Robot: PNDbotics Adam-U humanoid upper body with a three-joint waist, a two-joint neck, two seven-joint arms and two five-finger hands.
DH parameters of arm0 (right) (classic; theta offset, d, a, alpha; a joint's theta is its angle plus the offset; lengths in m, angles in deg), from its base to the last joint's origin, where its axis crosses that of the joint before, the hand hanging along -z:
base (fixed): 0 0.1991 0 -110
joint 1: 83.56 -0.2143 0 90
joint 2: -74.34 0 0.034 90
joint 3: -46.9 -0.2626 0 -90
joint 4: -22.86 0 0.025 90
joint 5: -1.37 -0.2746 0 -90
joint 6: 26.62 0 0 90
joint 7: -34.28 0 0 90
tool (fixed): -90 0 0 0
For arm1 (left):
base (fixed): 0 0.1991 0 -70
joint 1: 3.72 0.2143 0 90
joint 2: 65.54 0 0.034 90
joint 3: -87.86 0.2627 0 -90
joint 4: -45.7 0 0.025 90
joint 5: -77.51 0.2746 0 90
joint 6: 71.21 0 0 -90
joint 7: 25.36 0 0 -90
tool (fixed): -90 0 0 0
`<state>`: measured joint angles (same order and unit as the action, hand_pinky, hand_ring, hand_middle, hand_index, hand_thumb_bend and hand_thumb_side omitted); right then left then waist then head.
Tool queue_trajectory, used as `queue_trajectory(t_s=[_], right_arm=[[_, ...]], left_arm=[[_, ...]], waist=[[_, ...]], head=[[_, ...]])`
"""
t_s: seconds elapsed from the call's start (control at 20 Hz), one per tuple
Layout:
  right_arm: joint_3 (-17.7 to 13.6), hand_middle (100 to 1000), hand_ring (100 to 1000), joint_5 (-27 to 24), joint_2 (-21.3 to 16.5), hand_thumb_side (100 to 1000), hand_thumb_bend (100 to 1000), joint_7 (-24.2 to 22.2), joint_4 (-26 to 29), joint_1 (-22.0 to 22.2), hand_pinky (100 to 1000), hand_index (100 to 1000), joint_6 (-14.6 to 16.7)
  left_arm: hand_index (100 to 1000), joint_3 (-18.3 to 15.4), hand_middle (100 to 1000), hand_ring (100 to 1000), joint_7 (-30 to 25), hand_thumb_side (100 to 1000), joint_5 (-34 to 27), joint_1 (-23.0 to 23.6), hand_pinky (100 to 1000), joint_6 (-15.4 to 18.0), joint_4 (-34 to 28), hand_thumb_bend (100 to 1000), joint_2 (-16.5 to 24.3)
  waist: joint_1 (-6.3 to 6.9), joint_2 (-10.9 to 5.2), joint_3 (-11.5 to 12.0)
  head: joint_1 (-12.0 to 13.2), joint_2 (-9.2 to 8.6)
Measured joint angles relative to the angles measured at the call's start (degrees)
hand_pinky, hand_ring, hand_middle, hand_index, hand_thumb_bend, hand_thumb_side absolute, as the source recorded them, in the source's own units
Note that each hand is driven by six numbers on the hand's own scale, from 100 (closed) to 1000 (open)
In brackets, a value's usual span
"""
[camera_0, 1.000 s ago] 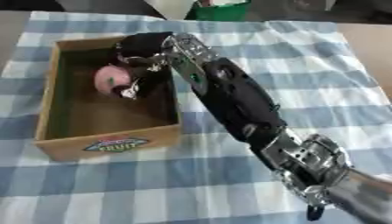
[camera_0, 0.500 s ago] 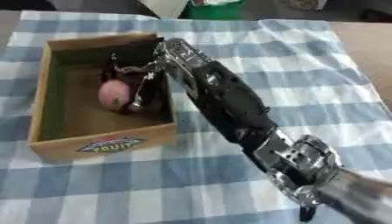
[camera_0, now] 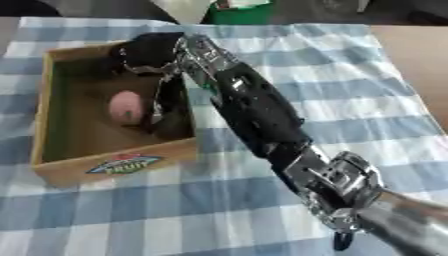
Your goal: Pick up objects on the table and place them in the box.
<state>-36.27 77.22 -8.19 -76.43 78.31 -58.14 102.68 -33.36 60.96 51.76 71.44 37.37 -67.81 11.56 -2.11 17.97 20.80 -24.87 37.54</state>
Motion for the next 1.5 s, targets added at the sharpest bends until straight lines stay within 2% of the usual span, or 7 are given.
queue_trajectory(t_s=[0.4, 0.65, 0.7, 0.75, 0.95, 1.25, 1.5], right_arm=[[-2.0, 696, 984, -7.0, -1.9, 705, 827, -0.6, 4.7, -0.2, 835, 926, -0.1], [-2.2, 696, 984, -11.3, -4.0, 705, 827, 0.0, 10.0, 1.2, 835, 926, -1.6], [-2.2, 645, 1000, -12.1, -4.1, 973, 647, -0.3, 10.7, 1.2, 863, 901, -2.1], [-2.3, 641, 1000, -13.0, -4.3, 1000, 593, -0.4, 11.5, 1.2, 875, 905, -2.6], [-5.6, 644, 1000, -16.3, -6.7, 1000, 558, 1.1, 15.7, 2.0, 899, 915, -5.2], [-13.0, 639, 1000, -21.5, -7.8, 1000, 375, 5.8, 18.6, 4.1, 946, 925, -10.3], [-15.4, 673, 1000, -25.9, -9.8, 1000, 228, 8.5, 19.8, 6.9, 973, 928, -14.8]], left_arm=[[789, 0.0, 543, 413, 0.1, 589, 0.1, 0.7, 463, -0.3, 0.0, 154, 0.0], [789, 0.0, 543, 413, 0.1, 589, 0.3, 0.7, 463, -0.3, 0.0, 154, 0.0], [789, 0.0, 543, 411, 0.2, 581, 0.3, 0.8, 464, -0.2, 0.0, 176, 0.0], [789, -0.1, 543, 411, 0.2, 587, 0.4, 1.2, 464, -0.2, 0.0, 172, 0.0], [790, -0.4, 543, 410, 0.5, 590, 0.8, 2.2, 465, 0.1, 0.0, 172, 0.0], [791, -0.7, 546, 409, 0.7, 590, 1.5, 3.5, 466, 0.1, -0.1, 175, -0.1], [793, -0.8, 547, 408, 0.8, 589, 2.1, 4.3, 468, 0.0, -0.1, 175, -0.1]], waist=[[0.40, -0.77, -1.2], [0.57, -0.77, -1.3], [0.61, -0.77, -1.4], [0.85, -0.77, -1.9], [2.89, -0.85, -3.6], [3.19, -1.79, -5.3], [3.31, -2.49, -7.0]], head=[[0.7, 0.28], [1.2, 0.65], [1.5, 0.67], [2.2, 0.73], [5.3, 1.14], [8.9, 1.22], [10.9, 1.27]])
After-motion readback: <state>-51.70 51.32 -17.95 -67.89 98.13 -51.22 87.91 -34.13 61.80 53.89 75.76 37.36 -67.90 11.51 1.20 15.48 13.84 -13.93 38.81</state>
